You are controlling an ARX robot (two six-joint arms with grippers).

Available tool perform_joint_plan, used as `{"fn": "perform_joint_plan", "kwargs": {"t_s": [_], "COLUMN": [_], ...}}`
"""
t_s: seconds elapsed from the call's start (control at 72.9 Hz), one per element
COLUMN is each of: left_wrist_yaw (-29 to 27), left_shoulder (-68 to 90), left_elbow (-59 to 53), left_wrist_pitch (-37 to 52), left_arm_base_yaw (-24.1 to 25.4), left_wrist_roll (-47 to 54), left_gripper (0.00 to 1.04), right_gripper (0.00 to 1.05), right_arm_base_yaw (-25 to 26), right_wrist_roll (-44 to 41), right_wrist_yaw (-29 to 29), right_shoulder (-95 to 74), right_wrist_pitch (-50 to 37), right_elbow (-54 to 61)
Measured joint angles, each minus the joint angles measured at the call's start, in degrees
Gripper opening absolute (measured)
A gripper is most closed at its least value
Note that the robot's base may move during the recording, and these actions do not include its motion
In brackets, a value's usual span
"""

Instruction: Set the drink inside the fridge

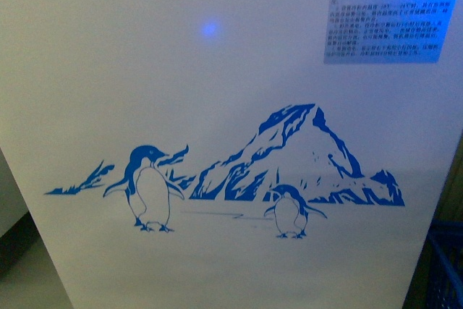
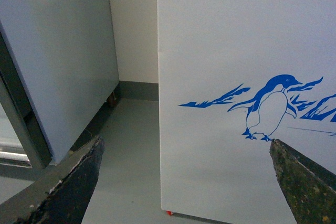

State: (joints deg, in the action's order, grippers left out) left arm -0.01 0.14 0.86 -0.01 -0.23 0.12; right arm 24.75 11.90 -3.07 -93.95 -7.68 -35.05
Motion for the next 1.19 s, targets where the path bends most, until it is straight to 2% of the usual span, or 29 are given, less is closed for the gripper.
{"fn": "perform_joint_plan", "kwargs": {"t_s": [0.192,0.425,0.563,0.631,0.782,0.933,1.043,1.098,1.194], "left_wrist_yaw": [0.0,0.0,0.0,0.0,0.0,0.0,0.0,0.0,0.0], "left_shoulder": [0.0,0.0,0.0,0.0,0.0,0.0,0.0,0.0,0.0], "left_elbow": [0.0,0.0,0.0,0.0,0.0,0.0,0.0,0.0,0.0], "left_wrist_pitch": [0.0,0.0,0.0,0.0,0.0,0.0,0.0,0.0,0.0], "left_arm_base_yaw": [0.0,0.0,0.0,0.0,0.0,0.0,0.0,0.0,0.0], "left_wrist_roll": [0.0,0.0,0.0,0.0,0.0,0.0,0.0,0.0,0.0], "left_gripper": [0.97,0.97,0.97,0.97,0.97,0.97,0.97,0.97,0.97], "right_gripper": [0.39,0.39,0.39,0.39,0.39,0.39,0.39,0.39,0.39], "right_arm_base_yaw": [-2.4,-7.3,-14.3,-15.8,-17.0,-18.0,-25.2,-27.1,-27.6], "right_wrist_roll": [-0.3,0.4,-0.9,-1.7,-2.7,-2.8,-5.7,-7.0,-7.6], "right_wrist_yaw": [-11.6,-11.3,-5.7,-3.7,1.4,3.4,9.6,9.7,9.8], "right_shoulder": [26.8,45.7,55.1,58.3,64.9,68.6,70.5,70.6,70.5], "right_wrist_pitch": [5.8,6.8,6.2,5.9,6.1,6.6,2.7,2.4,2.4], "right_elbow": [-1.4,-3.7,-3.6,-3.6,-2.9,-1.0,1.1,1.7,2.3]}}
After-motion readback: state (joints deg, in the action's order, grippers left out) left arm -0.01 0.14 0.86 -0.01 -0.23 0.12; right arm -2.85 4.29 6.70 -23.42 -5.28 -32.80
